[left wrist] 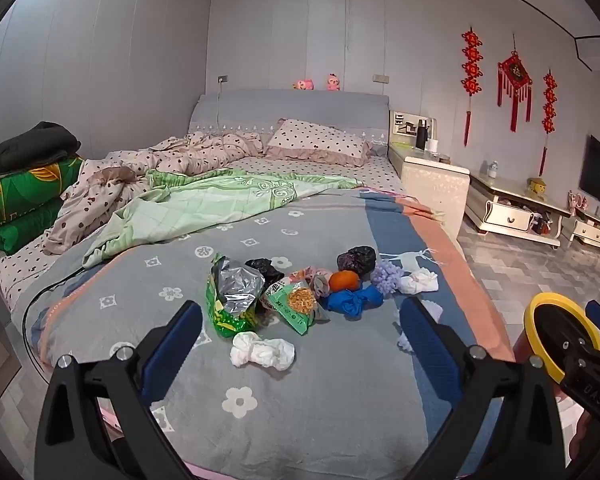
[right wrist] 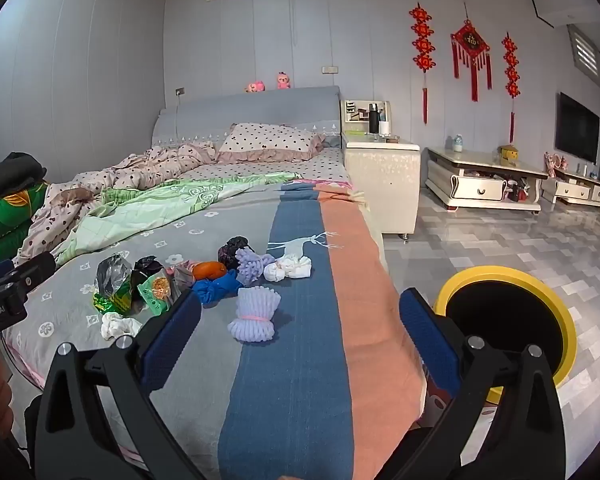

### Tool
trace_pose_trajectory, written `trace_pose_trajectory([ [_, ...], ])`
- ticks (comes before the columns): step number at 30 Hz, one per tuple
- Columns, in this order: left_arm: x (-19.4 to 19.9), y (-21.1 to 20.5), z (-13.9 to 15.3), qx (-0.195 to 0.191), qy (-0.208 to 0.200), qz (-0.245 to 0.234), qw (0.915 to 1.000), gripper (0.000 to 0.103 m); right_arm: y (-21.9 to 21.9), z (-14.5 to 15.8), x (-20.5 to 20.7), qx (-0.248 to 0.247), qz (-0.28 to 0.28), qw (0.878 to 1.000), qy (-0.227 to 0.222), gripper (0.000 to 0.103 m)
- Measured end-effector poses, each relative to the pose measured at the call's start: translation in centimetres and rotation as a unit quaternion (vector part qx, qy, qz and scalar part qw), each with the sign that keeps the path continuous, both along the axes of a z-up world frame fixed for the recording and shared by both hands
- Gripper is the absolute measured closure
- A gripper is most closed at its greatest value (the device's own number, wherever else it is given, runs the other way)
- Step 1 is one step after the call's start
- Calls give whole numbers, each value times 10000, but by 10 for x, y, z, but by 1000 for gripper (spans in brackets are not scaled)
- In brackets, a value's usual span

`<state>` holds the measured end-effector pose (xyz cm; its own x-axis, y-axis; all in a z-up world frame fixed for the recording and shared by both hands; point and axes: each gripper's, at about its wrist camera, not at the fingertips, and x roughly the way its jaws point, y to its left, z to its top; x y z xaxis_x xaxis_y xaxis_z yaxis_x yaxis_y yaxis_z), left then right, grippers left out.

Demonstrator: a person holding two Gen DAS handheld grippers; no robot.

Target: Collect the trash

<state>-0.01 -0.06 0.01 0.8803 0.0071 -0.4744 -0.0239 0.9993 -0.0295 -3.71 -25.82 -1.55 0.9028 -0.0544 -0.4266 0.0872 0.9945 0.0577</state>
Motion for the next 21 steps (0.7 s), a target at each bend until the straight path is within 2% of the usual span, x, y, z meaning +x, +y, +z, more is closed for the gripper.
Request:
trace_pose_trajectory([
  [21, -4, 3, 8, -28, -63, -9, 10000, 7, 0, 2, -2, -2, 2, 10000, -33, 8],
])
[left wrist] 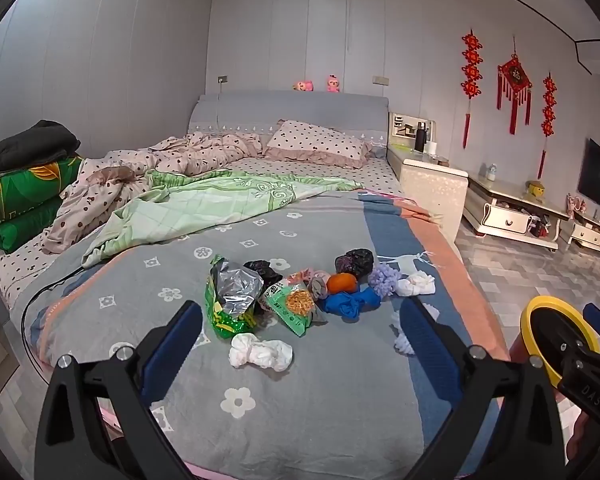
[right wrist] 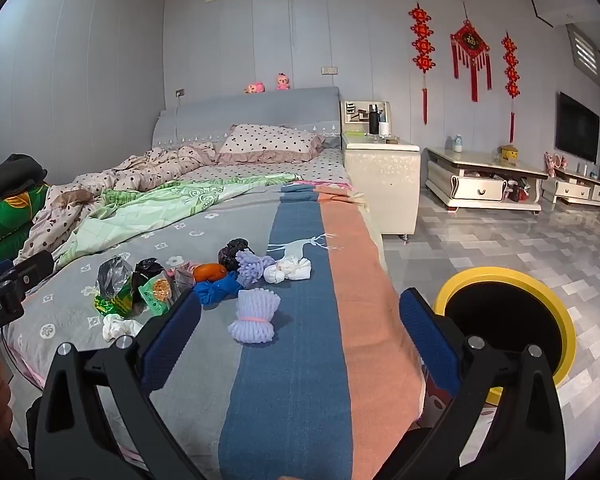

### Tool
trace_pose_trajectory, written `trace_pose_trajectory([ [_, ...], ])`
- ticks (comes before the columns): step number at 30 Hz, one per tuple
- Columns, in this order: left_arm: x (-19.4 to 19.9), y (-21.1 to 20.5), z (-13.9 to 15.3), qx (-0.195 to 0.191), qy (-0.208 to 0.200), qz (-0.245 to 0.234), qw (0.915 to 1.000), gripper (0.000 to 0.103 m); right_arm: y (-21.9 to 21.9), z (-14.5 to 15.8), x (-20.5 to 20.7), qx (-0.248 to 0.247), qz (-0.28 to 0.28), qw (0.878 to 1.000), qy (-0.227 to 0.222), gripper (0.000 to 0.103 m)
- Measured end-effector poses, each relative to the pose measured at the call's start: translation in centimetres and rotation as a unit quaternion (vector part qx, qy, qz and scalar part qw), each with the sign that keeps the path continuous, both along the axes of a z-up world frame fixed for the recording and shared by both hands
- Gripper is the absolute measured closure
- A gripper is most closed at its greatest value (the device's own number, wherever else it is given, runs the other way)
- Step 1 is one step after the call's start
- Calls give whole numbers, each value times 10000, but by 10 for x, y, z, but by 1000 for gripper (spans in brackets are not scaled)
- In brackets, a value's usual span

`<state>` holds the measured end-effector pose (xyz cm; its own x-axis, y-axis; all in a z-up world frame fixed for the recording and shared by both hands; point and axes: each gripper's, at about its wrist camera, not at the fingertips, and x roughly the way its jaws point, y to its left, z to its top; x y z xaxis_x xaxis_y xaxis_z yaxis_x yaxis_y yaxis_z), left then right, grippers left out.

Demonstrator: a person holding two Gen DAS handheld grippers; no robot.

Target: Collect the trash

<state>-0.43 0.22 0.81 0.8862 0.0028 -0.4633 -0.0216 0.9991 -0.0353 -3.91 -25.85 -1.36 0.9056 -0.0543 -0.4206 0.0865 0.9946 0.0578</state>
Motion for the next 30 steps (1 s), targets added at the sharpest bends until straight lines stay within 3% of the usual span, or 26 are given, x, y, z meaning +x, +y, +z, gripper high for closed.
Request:
trace_pose_trajectory([
  [30, 1, -1, 0, 4, 5, -10, 10000, 7, -3, 1, 0, 23, 2, 10000, 14, 8],
])
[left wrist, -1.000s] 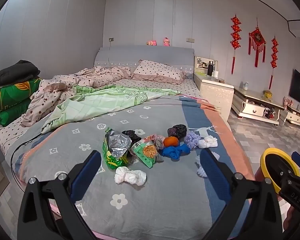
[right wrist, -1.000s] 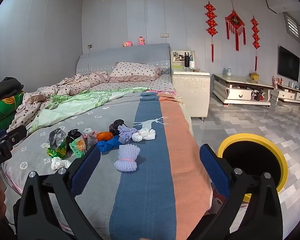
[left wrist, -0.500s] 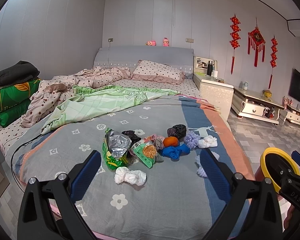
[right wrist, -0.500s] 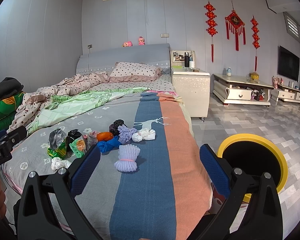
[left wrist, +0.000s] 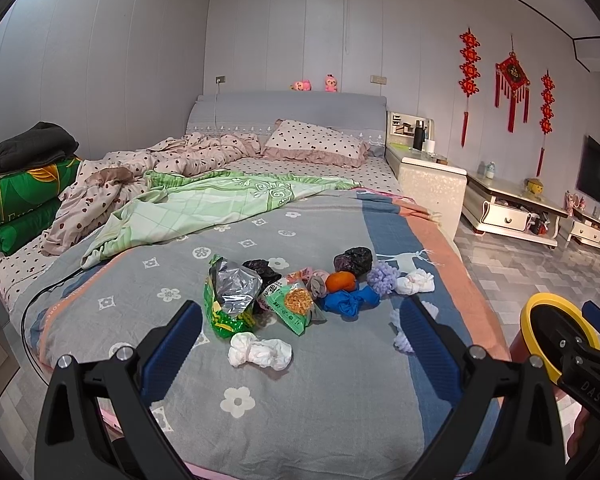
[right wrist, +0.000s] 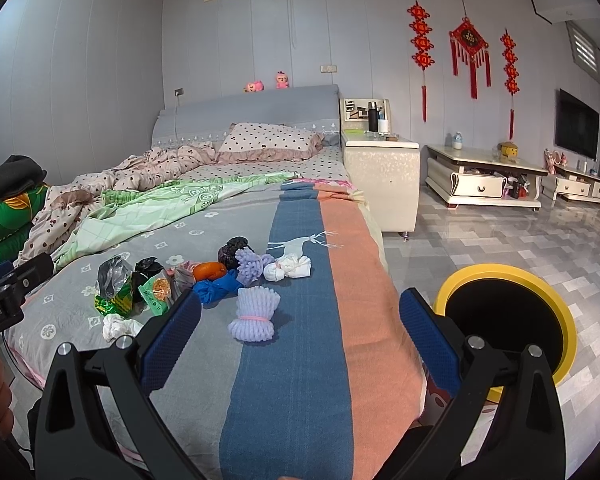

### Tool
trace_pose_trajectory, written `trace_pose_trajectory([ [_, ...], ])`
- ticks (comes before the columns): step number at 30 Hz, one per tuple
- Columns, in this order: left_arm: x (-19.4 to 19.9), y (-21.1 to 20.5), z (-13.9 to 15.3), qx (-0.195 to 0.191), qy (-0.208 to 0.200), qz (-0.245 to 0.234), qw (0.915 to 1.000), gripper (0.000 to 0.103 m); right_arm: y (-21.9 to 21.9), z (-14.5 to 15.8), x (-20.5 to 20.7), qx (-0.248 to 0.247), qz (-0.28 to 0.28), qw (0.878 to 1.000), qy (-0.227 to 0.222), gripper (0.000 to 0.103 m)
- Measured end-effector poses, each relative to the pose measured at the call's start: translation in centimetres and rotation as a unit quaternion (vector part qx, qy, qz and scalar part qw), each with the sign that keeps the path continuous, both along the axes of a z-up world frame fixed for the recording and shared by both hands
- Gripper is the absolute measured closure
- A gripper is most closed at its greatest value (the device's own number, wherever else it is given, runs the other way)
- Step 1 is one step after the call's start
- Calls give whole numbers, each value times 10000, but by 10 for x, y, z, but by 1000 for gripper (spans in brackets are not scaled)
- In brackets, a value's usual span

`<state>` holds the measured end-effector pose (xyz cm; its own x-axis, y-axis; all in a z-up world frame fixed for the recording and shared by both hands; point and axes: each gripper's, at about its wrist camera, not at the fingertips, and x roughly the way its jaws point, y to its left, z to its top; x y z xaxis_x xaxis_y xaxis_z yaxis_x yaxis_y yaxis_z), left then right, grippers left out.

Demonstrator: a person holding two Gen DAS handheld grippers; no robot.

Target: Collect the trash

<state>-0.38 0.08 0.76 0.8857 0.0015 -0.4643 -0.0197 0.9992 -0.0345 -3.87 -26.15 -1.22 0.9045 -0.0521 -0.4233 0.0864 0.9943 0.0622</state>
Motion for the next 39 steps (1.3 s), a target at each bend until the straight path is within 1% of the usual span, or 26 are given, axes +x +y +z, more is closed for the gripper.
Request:
trace_pose_trajectory([
  [32, -1, 0, -1, -2, 5, 4, 10000, 7, 0, -1, -1, 16, 4, 10000, 38, 8],
  [33, -1, 0, -2, -6, 11, 4, 10000, 7, 0, -2, -1, 14, 0, 10000, 42, 8],
  [34, -1, 0, -3, -9, 14, 6, 10000, 7, 0, -13, 3, 18, -10, 10000, 55, 8],
  [39, 0, 2, -7, -58, 40, -16, 10000, 7, -1, -19, 2, 25, -29, 9999, 103, 8],
])
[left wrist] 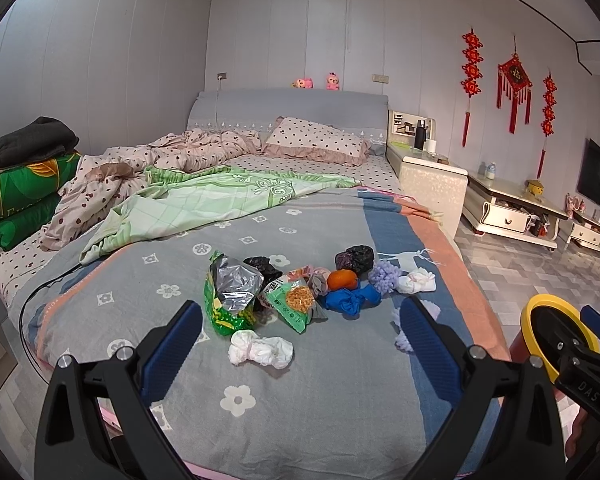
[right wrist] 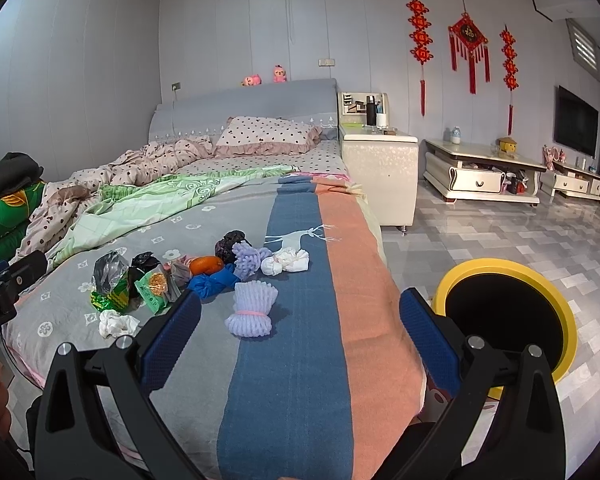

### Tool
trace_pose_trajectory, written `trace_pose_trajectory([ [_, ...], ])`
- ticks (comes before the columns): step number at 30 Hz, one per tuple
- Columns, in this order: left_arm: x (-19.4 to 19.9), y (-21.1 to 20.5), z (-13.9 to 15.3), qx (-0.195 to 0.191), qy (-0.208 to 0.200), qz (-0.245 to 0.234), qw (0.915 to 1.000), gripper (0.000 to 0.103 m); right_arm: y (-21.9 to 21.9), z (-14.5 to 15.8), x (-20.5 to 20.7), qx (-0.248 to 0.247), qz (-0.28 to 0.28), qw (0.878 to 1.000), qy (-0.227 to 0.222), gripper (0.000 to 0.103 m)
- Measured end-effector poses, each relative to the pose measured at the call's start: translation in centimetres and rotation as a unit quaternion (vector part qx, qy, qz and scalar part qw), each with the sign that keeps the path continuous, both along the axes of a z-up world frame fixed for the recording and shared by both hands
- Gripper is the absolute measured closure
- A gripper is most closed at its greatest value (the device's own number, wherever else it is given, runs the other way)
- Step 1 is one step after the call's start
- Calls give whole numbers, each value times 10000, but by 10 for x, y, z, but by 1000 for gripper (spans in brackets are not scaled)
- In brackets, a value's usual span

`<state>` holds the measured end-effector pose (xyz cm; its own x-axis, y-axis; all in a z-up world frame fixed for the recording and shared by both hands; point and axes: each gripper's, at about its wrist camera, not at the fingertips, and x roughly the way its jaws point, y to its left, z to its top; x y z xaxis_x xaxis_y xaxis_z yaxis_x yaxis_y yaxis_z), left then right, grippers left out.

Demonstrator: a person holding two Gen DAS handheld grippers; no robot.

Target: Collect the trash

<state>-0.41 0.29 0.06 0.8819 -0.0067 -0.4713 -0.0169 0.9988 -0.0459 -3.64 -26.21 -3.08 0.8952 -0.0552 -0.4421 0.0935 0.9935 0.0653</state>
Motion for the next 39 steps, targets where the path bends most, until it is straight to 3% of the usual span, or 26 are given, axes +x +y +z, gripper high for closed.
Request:
trace_pose_trajectory([
  [12, 10, 9, -9, -6, 45, 168, 9998, 7, -1, -4, 10, 2, -70, 9999, 76, 8],
  [18, 29, 20, -23, -65, 289, 207, 9993, 7, -8, -13, 29, -72, -84, 9998, 159, 8],
  [24, 54, 43, -44, -49, 548, 201, 9983, 7, -16, -33, 74, -94, 118, 9980, 613, 8],
  [29, 72, 73, -69, -297, 760, 129, 9966, 7, -23, -59, 114, 217, 444, 9917, 1186, 8],
  [36, 103, 96, -109, -273, 1332, 286, 9903, 7, -1, -86, 148, -56, 785, 9852, 1520, 8],
  [39, 116, 94, -124, -327, 1557, 227, 9870, 7, 5, -96, 168, 40, 894, 9810, 1720, 8],
])
